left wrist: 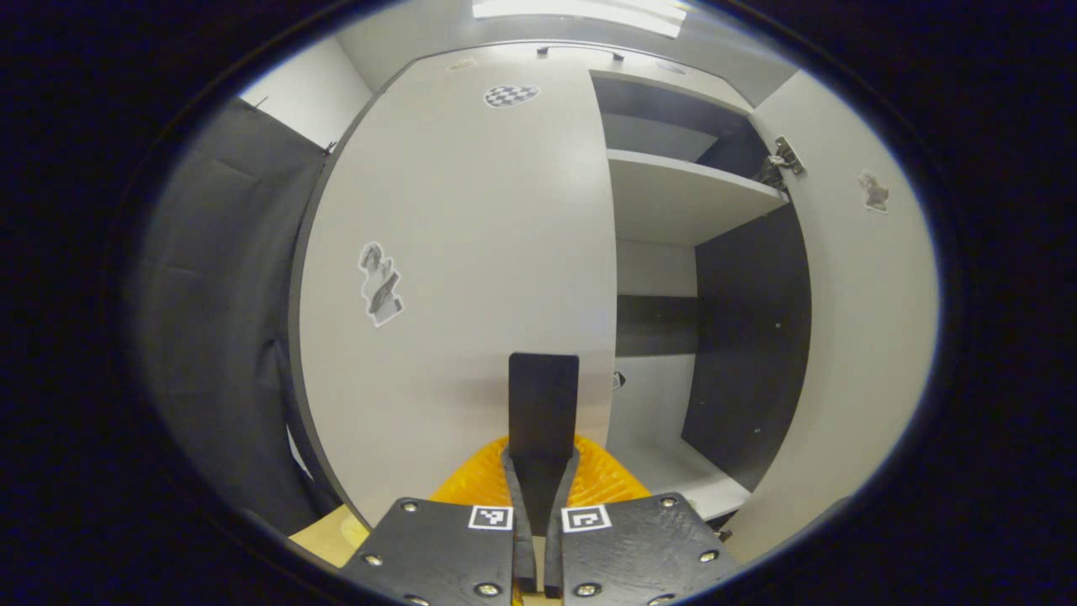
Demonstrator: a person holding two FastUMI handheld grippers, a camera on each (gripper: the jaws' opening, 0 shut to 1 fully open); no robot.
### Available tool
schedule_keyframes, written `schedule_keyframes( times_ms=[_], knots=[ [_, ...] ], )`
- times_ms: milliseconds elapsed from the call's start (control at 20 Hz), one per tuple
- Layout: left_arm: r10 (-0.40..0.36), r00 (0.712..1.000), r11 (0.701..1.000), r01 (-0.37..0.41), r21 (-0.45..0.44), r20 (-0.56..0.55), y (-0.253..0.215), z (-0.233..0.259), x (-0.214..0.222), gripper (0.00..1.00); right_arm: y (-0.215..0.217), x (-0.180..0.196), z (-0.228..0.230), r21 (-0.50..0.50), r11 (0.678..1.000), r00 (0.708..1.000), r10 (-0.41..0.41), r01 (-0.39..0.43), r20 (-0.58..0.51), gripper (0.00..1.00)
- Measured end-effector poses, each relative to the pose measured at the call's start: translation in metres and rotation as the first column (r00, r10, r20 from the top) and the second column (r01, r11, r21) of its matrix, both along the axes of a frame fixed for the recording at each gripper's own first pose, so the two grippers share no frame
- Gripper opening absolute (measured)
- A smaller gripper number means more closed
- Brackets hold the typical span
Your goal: Open the right door of the double-door shoe cabinet with the right hand, and open the left door with the left hand.
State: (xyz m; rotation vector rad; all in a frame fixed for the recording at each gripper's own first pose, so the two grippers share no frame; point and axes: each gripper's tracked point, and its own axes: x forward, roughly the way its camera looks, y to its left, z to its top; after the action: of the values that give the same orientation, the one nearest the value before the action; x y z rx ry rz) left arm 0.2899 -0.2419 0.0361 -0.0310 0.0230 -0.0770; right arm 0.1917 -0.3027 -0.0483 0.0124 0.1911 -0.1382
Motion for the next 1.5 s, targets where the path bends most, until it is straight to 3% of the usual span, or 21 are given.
schedule_keyframes(
  times_ms=[50,300,450,550,600,750,800,850,1000,1050,1150,1250,1300,1500],
  knots=[
    [-0.017,1.0,1.0,0.017,-0.007,0.0,0.002,0.001,-0.006,0.07,0.003,-0.005,0.008,-0.018,1.0,1.0,-0.011,0.012,0.017,0.98],
    [-0.098,0.995,0.995,0.099,-0.017,0.007,0.009,0.006,-0.032,0.07,0.037,-0.057,0.029,-0.021,0.999,0.996,-0.038,0.04,0.079,0.98],
    [-0.157,0.988,0.987,0.157,-0.028,0.003,0.019,0.007,-0.046,0.06,0.067,-0.095,0.016,0.052,0.999,0.999,-0.011,0.009,0.044,0.98],
    [-0.18,0.984,0.983,0.18,-0.041,0.006,0.028,0.007,-0.057,0.06,0.071,-0.117,0.01,0.031,0.999,0.999,-0.035,0.035,0.014,0.98],
    [-0.19,0.982,0.981,0.19,-0.04,0.004,0.03,0.008,-0.06,0.06,0.074,-0.126,0.011,0.016,0.999,0.999,-0.049,0.048,0.016,0.92],
    [-0.228,0.974,0.973,0.228,-0.039,0.0,0.031,0.008,-0.062,0.06,0.088,-0.151,0.02,0.004,0.997,0.997,-0.078,0.078,0.03,0.92],
    [-0.239,0.971,0.97,0.239,-0.045,0.004,0.035,0.008,-0.065,0.06,0.092,-0.158,0.022,0.007,0.996,0.996,-0.086,0.086,0.037,0.98],
    [-0.247,0.969,0.968,0.247,-0.052,0.008,0.039,0.008,-0.067,0.06,0.097,-0.165,0.023,0.01,0.996,0.995,-0.092,0.091,0.044,0.92],
    [-0.257,0.966,0.964,0.259,-0.059,0.026,0.05,0.01,-0.077,0.06,0.107,-0.186,0.022,0.006,0.994,0.993,-0.107,0.106,0.049,0.92],
    [-0.258,0.966,0.964,0.26,-0.059,0.031,0.055,0.009,-0.082,0.06,0.109,-0.193,0.021,0.002,0.993,0.992,-0.114,0.114,0.049,0.98],
    [-0.254,0.966,0.965,0.256,-0.061,0.036,0.065,0.009,-0.092,0.05,0.113,-0.204,0.017,0.0,0.993,0.992,-0.122,0.122,0.043,0.98],
    [-0.245,0.969,0.967,0.247,-0.064,0.041,0.077,0.009,-0.1,0.05,0.118,-0.212,0.017,0.009,0.992,0.991,-0.127,0.127,0.043,0.98],
    [-0.238,0.97,0.968,0.241,-0.067,0.044,0.083,0.01,-0.104,0.06,0.122,-0.215,0.019,0.013,0.992,0.991,-0.126,0.126,0.046,0.92],
    [-0.203,0.978,0.976,0.207,-0.074,0.057,0.11,0.007,-0.119,0.06,0.132,-0.221,0.025,0.004,0.994,0.992,-0.113,0.113,0.063,0.92]
  ],
)
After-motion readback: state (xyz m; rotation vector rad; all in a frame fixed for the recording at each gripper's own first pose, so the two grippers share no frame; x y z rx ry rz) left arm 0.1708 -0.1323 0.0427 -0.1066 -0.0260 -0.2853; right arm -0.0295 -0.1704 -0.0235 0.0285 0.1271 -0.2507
